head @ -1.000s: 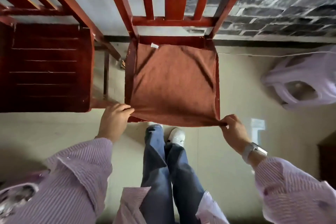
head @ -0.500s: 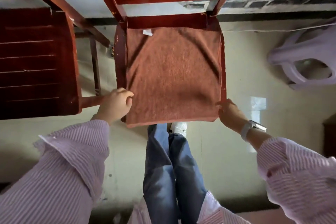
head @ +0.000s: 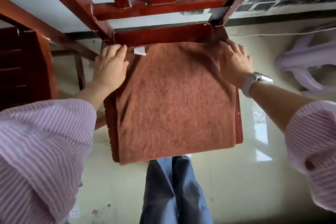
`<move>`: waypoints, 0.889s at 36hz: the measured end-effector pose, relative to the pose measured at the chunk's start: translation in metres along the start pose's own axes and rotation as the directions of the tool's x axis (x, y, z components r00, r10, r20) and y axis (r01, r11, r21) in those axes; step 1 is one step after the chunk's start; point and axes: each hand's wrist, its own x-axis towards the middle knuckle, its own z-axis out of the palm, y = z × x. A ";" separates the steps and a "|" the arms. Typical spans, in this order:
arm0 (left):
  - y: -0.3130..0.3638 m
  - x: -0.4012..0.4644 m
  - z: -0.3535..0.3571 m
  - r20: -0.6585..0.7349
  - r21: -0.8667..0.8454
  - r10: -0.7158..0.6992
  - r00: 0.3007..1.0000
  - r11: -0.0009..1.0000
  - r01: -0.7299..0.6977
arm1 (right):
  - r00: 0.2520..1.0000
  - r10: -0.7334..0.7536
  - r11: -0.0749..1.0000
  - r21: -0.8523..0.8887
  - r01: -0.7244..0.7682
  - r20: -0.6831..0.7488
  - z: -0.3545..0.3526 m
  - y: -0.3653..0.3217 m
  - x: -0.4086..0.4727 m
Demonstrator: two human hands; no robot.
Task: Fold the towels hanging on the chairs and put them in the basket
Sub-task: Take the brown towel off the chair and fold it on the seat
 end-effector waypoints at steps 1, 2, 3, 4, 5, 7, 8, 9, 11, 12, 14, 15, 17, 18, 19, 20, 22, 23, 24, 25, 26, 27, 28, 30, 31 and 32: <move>0.000 0.002 0.000 -0.010 0.003 -0.012 1.000 1.000 0.012 | 1.000 0.006 1.000 0.001 -0.006 0.022 0.000 0.000 0.004; 0.000 0.004 0.000 -0.024 0.005 -0.028 0.999 1.000 0.028 | 0.999 0.014 1.000 -0.008 -0.014 0.031 0.001 0.000 0.008; 0.000 0.006 -0.001 -0.035 0.006 -0.042 0.999 0.999 0.042 | 0.999 0.029 0.999 -0.023 -0.028 0.028 0.001 0.000 0.011; 0.002 0.008 -0.001 -0.042 0.004 -0.054 0.998 0.999 0.054 | 0.999 0.045 0.998 -0.044 -0.045 0.017 0.001 -0.001 0.014; 0.003 0.010 -0.002 -0.044 -0.008 -0.067 0.997 0.998 0.067 | 0.998 0.062 0.996 -0.070 -0.061 0.005 0.000 -0.002 0.018; 0.005 0.015 -0.005 -0.041 -0.044 -0.092 0.995 0.995 0.090 | 0.996 0.086 0.989 -0.124 -0.085 -0.001 -0.002 -0.005 0.024; 0.006 0.017 -0.006 -0.040 -0.067 -0.107 0.994 0.992 0.104 | 0.996 0.091 0.987 -0.136 -0.091 -0.006 -0.003 -0.005 0.026; 0.007 0.018 -0.007 -0.041 -0.099 -0.125 0.991 0.988 0.121 | 0.995 0.096 0.987 -0.127 -0.097 -0.012 -0.003 -0.005 0.028; 0.010 0.017 -0.012 -0.062 -0.175 -0.158 0.985 0.974 0.145 | 0.995 0.101 0.994 -0.039 -0.101 -0.010 -0.005 -0.005 0.027; 0.012 0.016 -0.015 -0.076 -0.216 -0.168 0.983 0.965 0.148 | 0.995 0.096 0.995 0.025 -0.096 -0.002 -0.006 -0.005 0.025; 0.015 0.011 -0.021 -0.085 -0.308 -0.174 0.981 0.941 0.140 | 0.997 0.072 0.985 0.160 -0.071 -0.003 -0.010 -0.004 0.017; 0.017 0.005 -0.025 -0.071 -0.361 -0.176 0.982 0.922 0.139 | 0.998 0.069 0.968 0.244 -0.065 -0.009 -0.012 -0.004 0.013; 0.022 -0.006 -0.034 -0.030 -0.491 -0.177 0.984 0.860 0.140 | 0.995 0.089 0.920 0.387 -0.066 -0.043 -0.016 -0.003 0.000; 0.024 -0.012 -0.040 0.002 -0.554 -0.171 0.985 0.820 0.144 | 0.991 0.106 0.901 0.429 -0.062 -0.078 -0.020 -0.004 -0.008; 0.025 -0.020 -0.048 0.068 -0.596 -0.155 0.986 0.786 0.164 | 0.988 0.122 0.879 0.472 -0.062 -0.097 -0.023 -0.003 -0.016; 0.024 -0.027 -0.055 0.182 -0.611 -0.109 0.977 0.766 0.199 | 0.991 0.110 0.846 0.531 -0.051 -0.080 -0.028 -0.001 -0.024; 0.016 -0.041 -0.070 0.546 -0.599 0.090 0.833 0.737 0.314 | 0.983 -0.040 0.735 0.671 -0.093 0.179 -0.044 0.009 -0.044; 0.012 -0.048 -0.078 0.714 -0.566 0.189 0.674 0.723 0.396 | 0.905 -0.166 0.718 0.677 -0.162 0.392 -0.053 0.014 -0.054; 0.007 -0.053 -0.084 0.830 -0.500 0.249 0.499 0.728 0.469 | 0.765 -0.245 0.769 0.600 -0.221 0.595 -0.061 0.020 -0.062; 0.003 -0.057 -0.087 0.898 -0.424 0.269 0.347 0.738 0.525 | 0.621 -0.249 0.828 0.496 -0.261 0.743 -0.066 0.024 -0.068; 0.000 -0.060 -0.088 0.925 -0.375 0.266 0.270 0.746 0.550 | 0.522 -0.221 0.865 0.412 -0.285 0.824 -0.067 0.029 -0.072; -0.001 -0.060 -0.088 0.932 -0.357 0.243 0.268 0.742 0.567 | 0.506 -0.184 0.886 0.365 -0.286 0.842 -0.066 0.032 -0.073; -0.003 -0.059 -0.084 0.921 -0.365 0.184 0.345 0.721 0.589 | 0.571 -0.154 0.905 0.347 -0.245 0.807 -0.062 0.035 -0.073; -0.007 -0.053 -0.072 0.788 -0.431 0.009 0.615 0.723 0.541 | 0.819 -0.075 0.930 0.336 -0.148 0.569 -0.048 0.036 -0.063; -0.008 -0.049 -0.065 0.664 -0.440 -0.058 0.745 0.775 0.452 | 0.911 -0.009 0.921 0.357 -0.152 0.412 -0.042 0.035 -0.058; -0.007 -0.044 -0.056 0.526 -0.441 -0.102 0.845 0.817 0.373 | 0.960 0.050 0.909 0.387 -0.158 0.276 -0.036 0.035 -0.051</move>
